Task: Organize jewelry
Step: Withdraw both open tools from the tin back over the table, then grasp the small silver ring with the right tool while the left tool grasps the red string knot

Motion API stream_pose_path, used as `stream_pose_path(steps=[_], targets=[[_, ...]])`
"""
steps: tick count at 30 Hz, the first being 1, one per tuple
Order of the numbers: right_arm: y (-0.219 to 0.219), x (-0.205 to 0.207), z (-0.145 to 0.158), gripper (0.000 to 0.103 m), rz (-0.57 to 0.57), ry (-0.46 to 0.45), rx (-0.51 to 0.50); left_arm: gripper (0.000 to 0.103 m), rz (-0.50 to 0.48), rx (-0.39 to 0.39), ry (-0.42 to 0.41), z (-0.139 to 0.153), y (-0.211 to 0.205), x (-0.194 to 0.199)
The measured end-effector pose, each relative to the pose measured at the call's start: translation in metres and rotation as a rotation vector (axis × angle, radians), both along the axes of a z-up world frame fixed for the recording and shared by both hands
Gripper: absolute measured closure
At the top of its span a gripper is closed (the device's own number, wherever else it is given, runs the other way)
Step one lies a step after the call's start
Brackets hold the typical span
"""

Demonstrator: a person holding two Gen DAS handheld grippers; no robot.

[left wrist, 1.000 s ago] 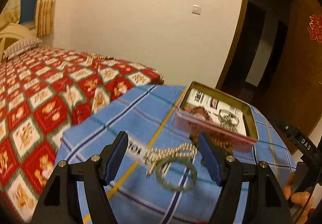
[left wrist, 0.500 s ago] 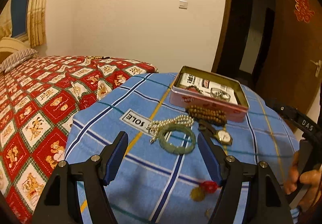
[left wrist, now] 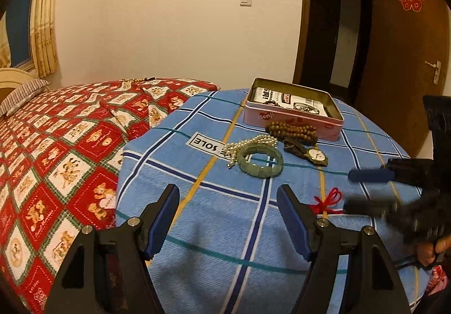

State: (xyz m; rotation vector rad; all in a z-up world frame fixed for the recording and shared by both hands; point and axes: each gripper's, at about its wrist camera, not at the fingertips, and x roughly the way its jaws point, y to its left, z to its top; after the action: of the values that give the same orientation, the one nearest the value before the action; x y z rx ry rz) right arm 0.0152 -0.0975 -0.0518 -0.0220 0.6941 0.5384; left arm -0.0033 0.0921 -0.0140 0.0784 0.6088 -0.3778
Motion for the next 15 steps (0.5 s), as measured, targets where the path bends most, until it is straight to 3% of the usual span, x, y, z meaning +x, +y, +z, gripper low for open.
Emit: stream_pose_path(steps=[8, 12, 15], targets=[[0.046, -0.004, -0.023, 0.049, 0.161, 0.067, -0.15, 0.031, 0.024, -0.019, -0.008, 0.006, 0.01, -0.002], [0.056, -0.006, -0.03, 0.067, 0.199, 0.084, -0.208, 0.031, 0.023, -0.02, -0.016, 0.008, 0.011, -0.003], [0.06, 0.002, -0.037, 0.069, 0.204, 0.125, -0.237, 0.031, 0.022, -0.02, -0.019, 0.009, 0.011, -0.004]])
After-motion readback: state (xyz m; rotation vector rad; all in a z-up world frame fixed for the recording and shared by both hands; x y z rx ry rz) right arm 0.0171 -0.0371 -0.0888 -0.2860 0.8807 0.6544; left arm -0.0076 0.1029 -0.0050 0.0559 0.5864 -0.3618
